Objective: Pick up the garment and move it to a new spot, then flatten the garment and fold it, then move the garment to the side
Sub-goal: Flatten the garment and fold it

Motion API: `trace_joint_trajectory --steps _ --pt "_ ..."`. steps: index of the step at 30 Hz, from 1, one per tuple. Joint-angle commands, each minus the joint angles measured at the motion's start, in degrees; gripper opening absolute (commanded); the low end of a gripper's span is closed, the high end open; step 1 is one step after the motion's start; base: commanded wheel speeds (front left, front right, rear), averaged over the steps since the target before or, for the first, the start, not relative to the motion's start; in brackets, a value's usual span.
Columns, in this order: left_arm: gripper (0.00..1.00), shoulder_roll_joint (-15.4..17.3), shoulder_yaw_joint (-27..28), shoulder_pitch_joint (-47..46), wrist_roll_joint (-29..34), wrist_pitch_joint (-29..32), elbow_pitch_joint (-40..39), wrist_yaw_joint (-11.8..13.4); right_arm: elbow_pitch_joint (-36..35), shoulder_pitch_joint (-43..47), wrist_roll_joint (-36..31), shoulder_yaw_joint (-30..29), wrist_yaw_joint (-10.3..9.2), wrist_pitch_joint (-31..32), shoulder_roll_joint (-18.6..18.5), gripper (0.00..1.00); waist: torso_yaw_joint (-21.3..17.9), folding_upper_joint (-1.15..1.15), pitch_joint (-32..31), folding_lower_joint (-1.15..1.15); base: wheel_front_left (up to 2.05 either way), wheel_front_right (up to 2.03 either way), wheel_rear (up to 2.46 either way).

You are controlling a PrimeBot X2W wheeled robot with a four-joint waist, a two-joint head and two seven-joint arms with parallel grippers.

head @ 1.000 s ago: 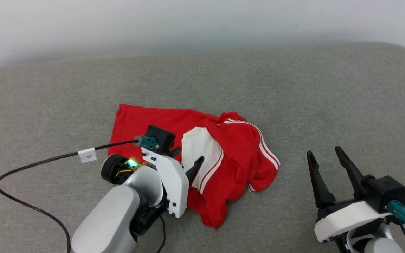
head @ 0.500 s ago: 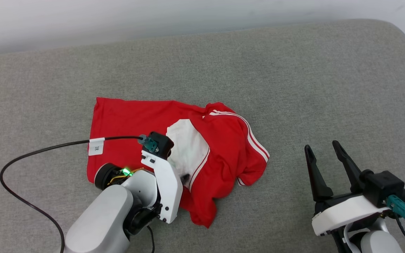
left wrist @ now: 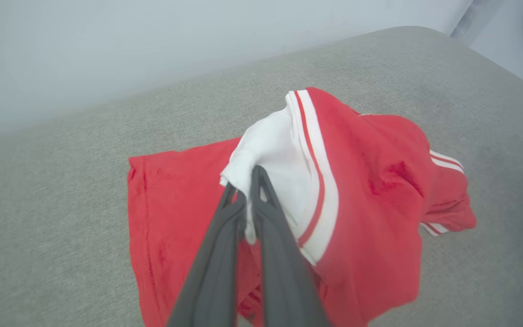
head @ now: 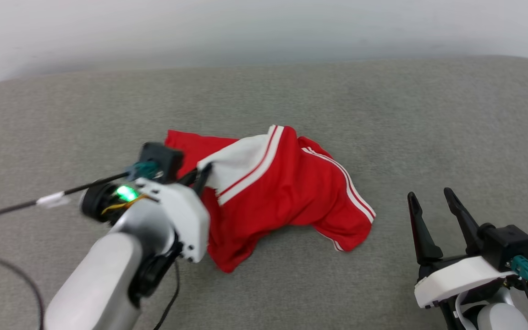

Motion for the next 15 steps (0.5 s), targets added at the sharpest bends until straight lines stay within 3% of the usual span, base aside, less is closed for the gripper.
trace_joint_trajectory --steps 1,4,5,7,10,13,15 --pt "0.0 1.6 1.4 3.1 0.2 -0.6 -1.7 1.9 -0.5 0.4 -0.4 -0.3 -0.03 0.2 0.0 1.0 1.7 0.0 -0.8 0.0 0.0 0.0 0.0" --pt "0.0 3.6 4.4 9.3 -1.0 -1.5 -4.1 5.5 -0.9 0.6 -0.5 -0.7 -0.04 0.6 0.0 1.0 2.8 0.0 -1.0 0.0 0.0 0.0 0.0" --pt "0.0 3.6 4.4 9.3 -1.0 -1.5 -4.1 5.5 -0.9 0.6 -0.5 -0.7 -0.04 0.6 0.0 1.0 2.8 0.0 -1.0 0.0 0.0 0.0 0.0" --pt "0.0 5.0 7.1 16.3 -2.7 -1.8 -4.6 9.1 -1.3 0.9 -0.5 -0.7 -0.04 0.8 0.0 1.0 3.4 0.0 -1.2 0.0 0.0 0.0 0.0" --pt "0.0 4.7 9.2 23.2 -5.2 -2.2 -3.7 11.6 -1.4 1.1 -0.5 -0.7 -0.03 1.1 0.0 1.0 3.5 0.0 -1.5 0.0 0.0 0.0 0.0" --pt "0.0 3.8 10.3 28.3 -7.9 -2.3 -1.6 12.8 -1.4 1.3 -0.5 -0.5 -0.03 1.3 0.0 1.0 3.4 0.0 -2.1 0.0 0.0 0.0 0.0" --pt "0.0 3.2 10.6 29.7 -9.3 -2.4 -0.2 12.2 -1.5 1.4 -0.7 -0.7 -0.03 1.4 0.0 1.0 3.4 0.0 -2.4 0.0 0.0 0.0 0.0"
